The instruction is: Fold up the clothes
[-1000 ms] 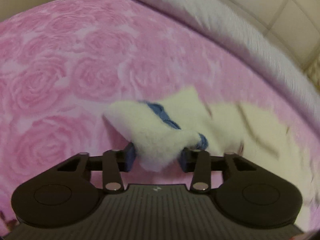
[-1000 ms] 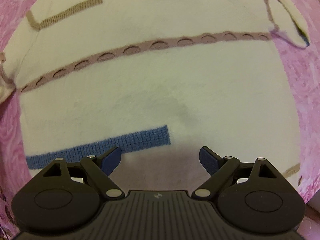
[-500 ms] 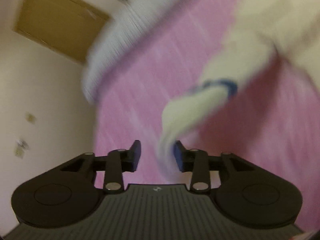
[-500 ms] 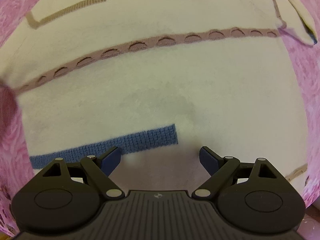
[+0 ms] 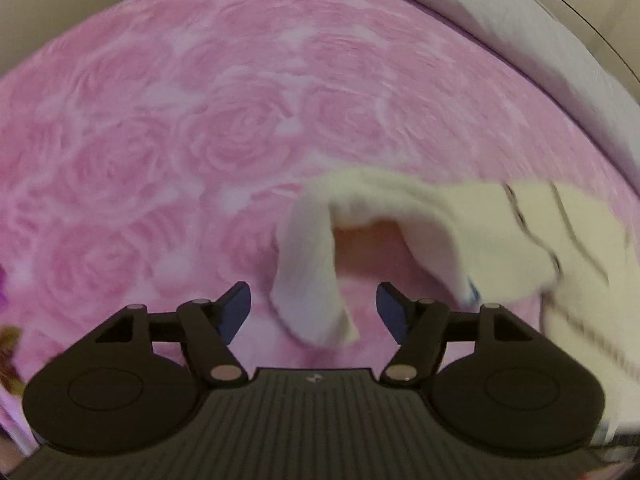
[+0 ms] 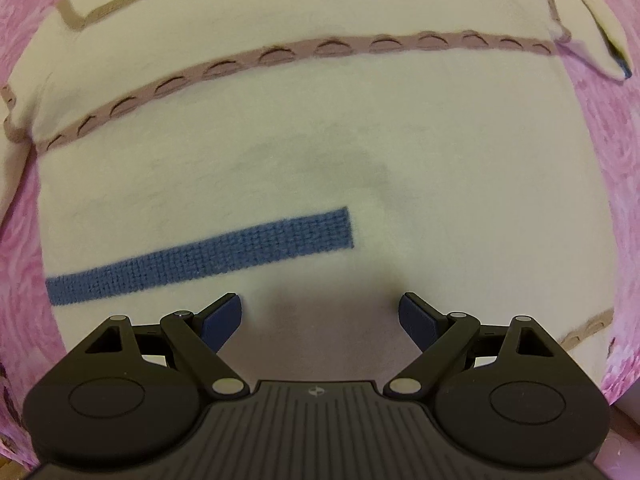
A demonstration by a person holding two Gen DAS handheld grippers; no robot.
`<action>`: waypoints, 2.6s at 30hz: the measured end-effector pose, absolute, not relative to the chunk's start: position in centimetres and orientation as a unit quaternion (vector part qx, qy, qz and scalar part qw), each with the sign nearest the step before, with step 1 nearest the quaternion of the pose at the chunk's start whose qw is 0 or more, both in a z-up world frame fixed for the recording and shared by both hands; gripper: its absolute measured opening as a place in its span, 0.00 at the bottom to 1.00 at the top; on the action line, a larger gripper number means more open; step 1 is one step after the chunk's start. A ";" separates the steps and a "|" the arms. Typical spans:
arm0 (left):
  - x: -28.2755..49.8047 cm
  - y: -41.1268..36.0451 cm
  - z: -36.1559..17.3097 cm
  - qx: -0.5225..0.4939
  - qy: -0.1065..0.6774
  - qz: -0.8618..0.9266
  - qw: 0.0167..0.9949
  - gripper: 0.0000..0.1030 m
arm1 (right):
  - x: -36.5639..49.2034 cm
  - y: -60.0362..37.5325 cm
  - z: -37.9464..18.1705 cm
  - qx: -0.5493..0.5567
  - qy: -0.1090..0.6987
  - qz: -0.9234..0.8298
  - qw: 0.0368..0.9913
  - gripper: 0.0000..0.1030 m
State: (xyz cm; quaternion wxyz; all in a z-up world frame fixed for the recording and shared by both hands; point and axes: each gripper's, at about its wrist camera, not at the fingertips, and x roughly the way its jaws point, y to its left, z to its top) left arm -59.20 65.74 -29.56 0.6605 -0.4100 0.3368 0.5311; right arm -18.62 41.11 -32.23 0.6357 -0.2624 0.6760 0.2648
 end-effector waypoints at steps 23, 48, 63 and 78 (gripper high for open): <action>-56.6 62.2 -28.1 -0.034 0.500 0.510 0.699 0.44 | -19.5 38.2 -30.9 -0.224 0.671 0.242 0.664 0.86; -22.9 43.1 -27.2 -0.224 0.537 0.400 0.708 0.49 | 4.3 16.1 -30.6 -0.145 0.591 0.243 0.755 0.61; -17.9 42.0 -26.4 -0.246 0.552 0.418 0.678 0.56 | 14.1 26.7 -32.6 -0.272 0.418 0.338 0.798 0.49; -16.2 43.4 -28.3 -0.218 0.591 0.393 0.670 0.58 | 12.9 1.3 -35.8 0.256 0.680 0.029 0.687 0.32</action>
